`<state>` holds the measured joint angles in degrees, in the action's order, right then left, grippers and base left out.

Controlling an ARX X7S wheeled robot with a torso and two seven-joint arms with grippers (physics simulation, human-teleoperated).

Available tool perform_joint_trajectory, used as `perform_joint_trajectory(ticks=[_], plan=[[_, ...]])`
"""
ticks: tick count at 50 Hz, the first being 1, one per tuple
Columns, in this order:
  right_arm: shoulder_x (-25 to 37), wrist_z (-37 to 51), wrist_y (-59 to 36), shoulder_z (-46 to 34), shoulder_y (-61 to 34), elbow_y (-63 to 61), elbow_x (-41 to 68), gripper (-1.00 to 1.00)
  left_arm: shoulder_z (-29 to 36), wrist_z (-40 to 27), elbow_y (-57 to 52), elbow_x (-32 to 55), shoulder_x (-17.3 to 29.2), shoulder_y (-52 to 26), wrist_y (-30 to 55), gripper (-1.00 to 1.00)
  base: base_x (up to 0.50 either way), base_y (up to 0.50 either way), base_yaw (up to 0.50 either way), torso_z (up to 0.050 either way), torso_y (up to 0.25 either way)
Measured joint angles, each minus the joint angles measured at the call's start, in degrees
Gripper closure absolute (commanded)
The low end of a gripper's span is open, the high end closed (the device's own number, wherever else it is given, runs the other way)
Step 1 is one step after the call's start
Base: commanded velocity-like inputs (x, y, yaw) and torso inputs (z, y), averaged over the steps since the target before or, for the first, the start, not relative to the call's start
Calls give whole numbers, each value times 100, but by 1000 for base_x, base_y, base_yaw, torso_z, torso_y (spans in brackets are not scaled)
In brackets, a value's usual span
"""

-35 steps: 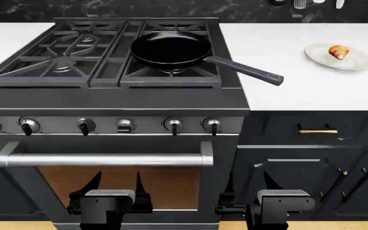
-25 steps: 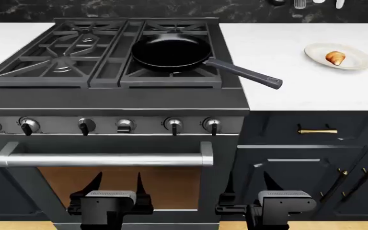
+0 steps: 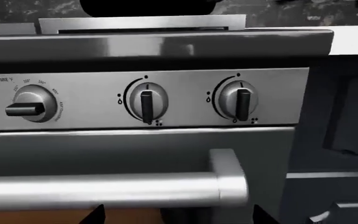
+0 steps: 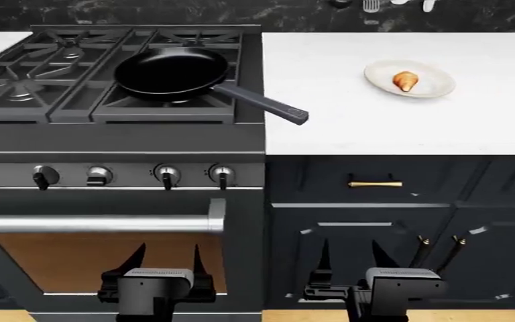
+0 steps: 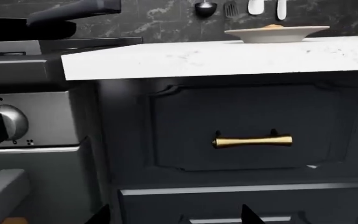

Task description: Pick the croissant and place it on the pan. Then turn on the stove to warm the croissant.

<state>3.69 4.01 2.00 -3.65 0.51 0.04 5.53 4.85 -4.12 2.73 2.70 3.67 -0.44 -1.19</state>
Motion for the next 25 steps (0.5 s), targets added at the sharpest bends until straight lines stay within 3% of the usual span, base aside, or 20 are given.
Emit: perform_joint_trajectory(ticks=[19,25], plan=[[130,205,18,-137,-28,51,101,-100,163,-183,81,86,124,-42,-12,-100,0,-500,0,0,0],[185,274,-22,-191,-46,52,96,-100,219,-238,80,106,150,-40,-21,-100,0,-76,0,0,0]])
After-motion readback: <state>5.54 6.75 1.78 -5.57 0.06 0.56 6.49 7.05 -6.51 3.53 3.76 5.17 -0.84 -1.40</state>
